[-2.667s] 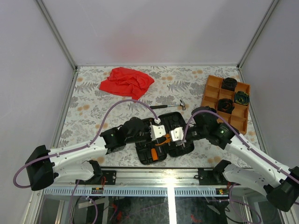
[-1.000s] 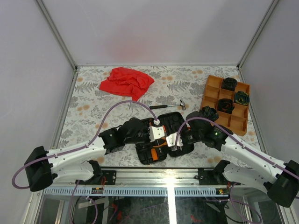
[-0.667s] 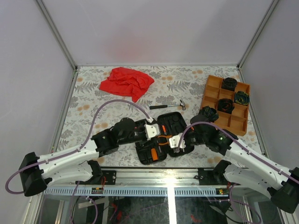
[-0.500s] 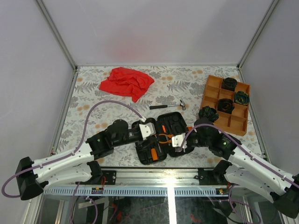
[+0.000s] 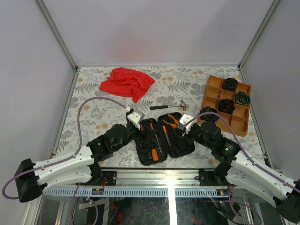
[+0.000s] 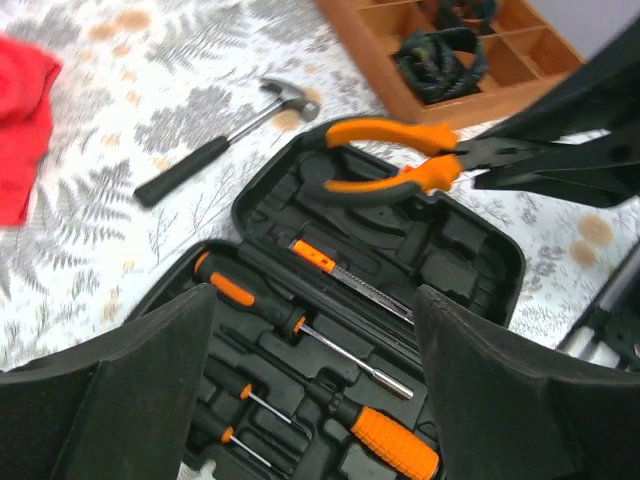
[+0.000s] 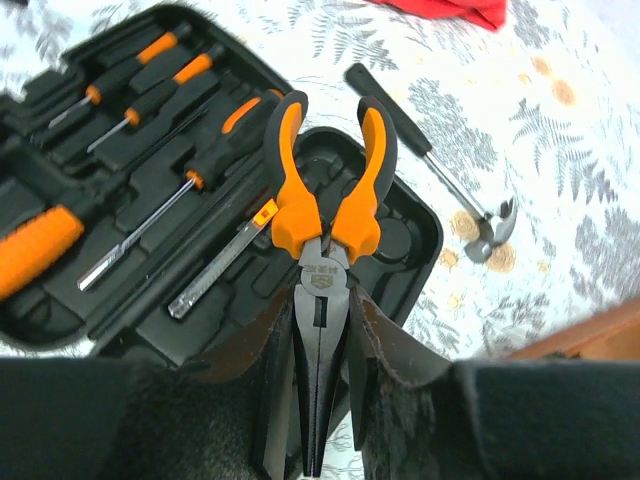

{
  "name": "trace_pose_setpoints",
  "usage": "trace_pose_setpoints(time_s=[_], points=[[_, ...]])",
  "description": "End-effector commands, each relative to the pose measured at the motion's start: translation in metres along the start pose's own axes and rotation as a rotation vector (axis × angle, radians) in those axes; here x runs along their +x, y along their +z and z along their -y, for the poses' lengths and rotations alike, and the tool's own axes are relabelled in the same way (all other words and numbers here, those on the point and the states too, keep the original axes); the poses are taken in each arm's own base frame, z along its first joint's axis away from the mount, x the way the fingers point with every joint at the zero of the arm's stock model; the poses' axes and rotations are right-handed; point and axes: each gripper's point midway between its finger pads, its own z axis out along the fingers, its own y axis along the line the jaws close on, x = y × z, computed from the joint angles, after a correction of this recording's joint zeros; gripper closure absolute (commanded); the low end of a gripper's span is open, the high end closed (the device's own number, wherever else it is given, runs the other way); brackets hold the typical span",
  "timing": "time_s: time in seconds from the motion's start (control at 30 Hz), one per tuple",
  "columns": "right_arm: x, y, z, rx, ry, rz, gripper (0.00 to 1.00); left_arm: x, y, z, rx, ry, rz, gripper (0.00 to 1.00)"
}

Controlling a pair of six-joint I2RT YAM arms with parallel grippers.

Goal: Sort the tools into containers
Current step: Place the pliers in the storage box.

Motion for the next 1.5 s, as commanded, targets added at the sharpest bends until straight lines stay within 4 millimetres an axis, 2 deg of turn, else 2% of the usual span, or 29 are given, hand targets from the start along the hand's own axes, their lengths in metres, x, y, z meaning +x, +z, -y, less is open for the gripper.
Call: trace_pose_setpoints(time_s=[0.0,0.2,0.4,0.53,0.83,1.13,1.37,1.47], points=[[-0.033,-0.002,0.030,0.200,0.278,0.131,1.00,-0.012,0.004,-0.029,-0.219,-0.252,0.043,0.20],[-0.025,-0.008,0.048,0.350,0.511,0.118,1.00,0.014,0.003,-0.063,-0.340,-0.433,-0.070,0.18],[-0.019,-0.011,0.041,0.341,0.608,0.075,1.00,0.041,-0.008,-0.092,-0.449,-0.538,-0.145,0.16],[-0.010,-0.016,0.043,0.380,0.657,0.043,1.00,0.061,-0.016,-0.099,-0.500,-0.596,-0.187,0.15],[0.003,-0.014,0.036,0.384,0.720,0.008,1.00,0.101,-0.024,-0.101,-0.535,-0.740,-0.264,0.16],[0.005,-0.010,0.033,0.371,0.731,0.009,1.00,0.128,-0.025,-0.102,-0.526,-0.823,-0.323,0.16],[0.007,-0.007,0.030,0.361,0.744,0.006,1.00,0.151,-0.021,-0.095,-0.485,-0.883,-0.368,0.24],[0.007,-0.008,0.029,0.359,0.748,0.005,1.00,0.156,-0.018,-0.090,-0.457,-0.894,-0.380,0.31]])
